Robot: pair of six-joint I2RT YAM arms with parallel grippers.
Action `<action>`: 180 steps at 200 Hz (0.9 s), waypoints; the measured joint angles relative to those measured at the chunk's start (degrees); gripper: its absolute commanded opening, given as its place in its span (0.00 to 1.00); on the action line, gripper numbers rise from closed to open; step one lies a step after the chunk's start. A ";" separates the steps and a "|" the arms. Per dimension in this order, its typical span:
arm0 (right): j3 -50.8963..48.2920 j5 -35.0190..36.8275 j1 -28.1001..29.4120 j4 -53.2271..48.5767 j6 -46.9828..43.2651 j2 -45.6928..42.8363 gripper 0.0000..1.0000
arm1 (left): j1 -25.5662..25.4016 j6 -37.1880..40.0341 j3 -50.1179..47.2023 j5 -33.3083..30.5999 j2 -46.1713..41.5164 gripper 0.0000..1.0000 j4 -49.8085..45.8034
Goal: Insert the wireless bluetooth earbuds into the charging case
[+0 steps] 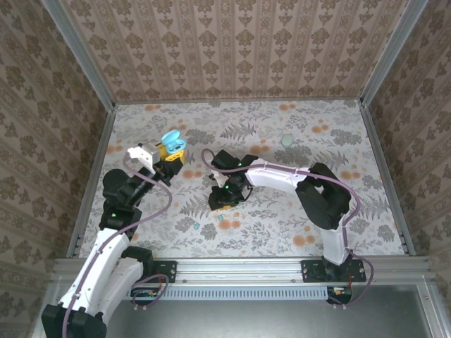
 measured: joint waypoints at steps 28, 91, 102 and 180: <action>0.59 2.67 1.18 -2.03 -0.48 0.72 0.42 | 1.11 -0.02 -0.13 0.00 -2.01 0.36 -1.03; 5.33 5.70 1.99 -5.27 -7.08 5.38 0.43 | 1.66 -0.44 -0.92 0.00 -2.95 0.36 -3.13; 6.40 5.84 1.99 -5.95 -8.11 6.56 0.42 | 1.75 -0.44 -0.92 -0.02 -3.04 0.36 -3.32; 6.71 5.70 2.14 -9.33 -13.64 8.11 0.34 | 1.77 -0.63 -0.92 0.00 -3.30 0.37 -3.32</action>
